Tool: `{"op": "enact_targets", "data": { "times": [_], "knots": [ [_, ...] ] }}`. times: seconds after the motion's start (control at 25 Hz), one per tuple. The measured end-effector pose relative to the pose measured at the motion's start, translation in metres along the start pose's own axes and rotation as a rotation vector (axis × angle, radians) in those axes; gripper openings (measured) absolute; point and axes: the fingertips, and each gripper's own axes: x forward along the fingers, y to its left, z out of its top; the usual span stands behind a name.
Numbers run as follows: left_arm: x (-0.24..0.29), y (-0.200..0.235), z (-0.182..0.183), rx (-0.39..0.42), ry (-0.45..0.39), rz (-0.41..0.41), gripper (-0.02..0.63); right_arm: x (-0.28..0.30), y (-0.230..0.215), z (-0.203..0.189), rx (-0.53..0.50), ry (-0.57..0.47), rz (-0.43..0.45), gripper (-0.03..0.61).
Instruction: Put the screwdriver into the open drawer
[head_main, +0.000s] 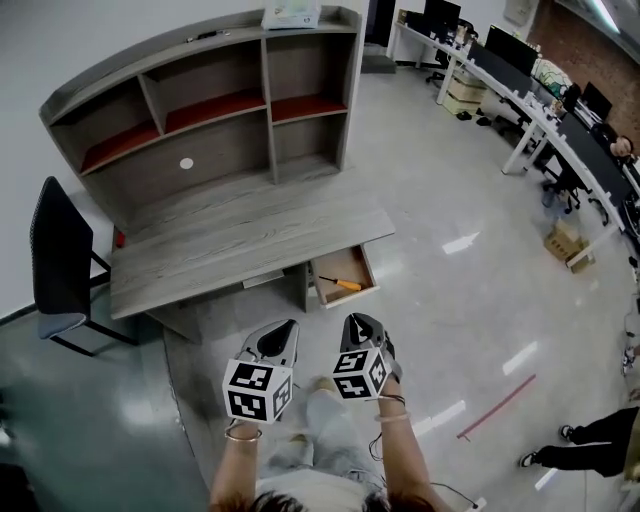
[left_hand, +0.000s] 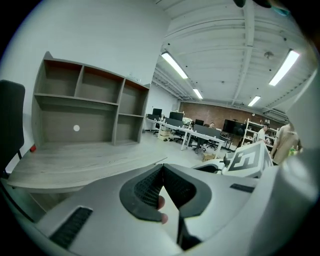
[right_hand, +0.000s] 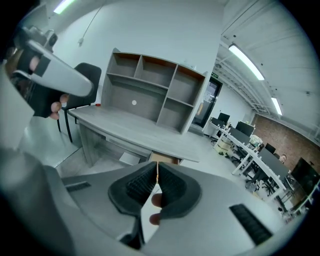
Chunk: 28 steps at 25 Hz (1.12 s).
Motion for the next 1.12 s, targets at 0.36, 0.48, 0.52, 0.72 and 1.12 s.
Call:
{"op": "enact_targets", "data": {
  "times": [0.36, 0.48, 0.52, 0.72, 1.12],
  "knots": [
    [-0.043, -0.025, 0.018, 0.048, -0.064, -0.047, 0.017, -0.066, 0.008, 0.022, 0.027, -0.087, -0.042, 0.031],
    [-0.056, -0.032, 0.021, 0.06, -0.083, -0.058, 0.017, -0.087, 0.015, 0.024, 0.045, -0.113, -0.042, 0.031],
    [-0.061, -0.035, 0.022, 0.064, -0.089, -0.062, 0.017, -0.093, 0.017, 0.024, 0.05, -0.121, -0.042, 0.029],
    [-0.083, -0.047, 0.025, 0.089, -0.109, -0.086, 0.017, -0.122, 0.024, 0.031, 0.062, -0.16, -0.059, 0.028],
    [-0.117, -0.057, 0.021, 0.125, -0.122, -0.126, 0.017, -0.172, 0.033, 0.054, 0.066, -0.258, -0.112, 0.028]
  ]
}}
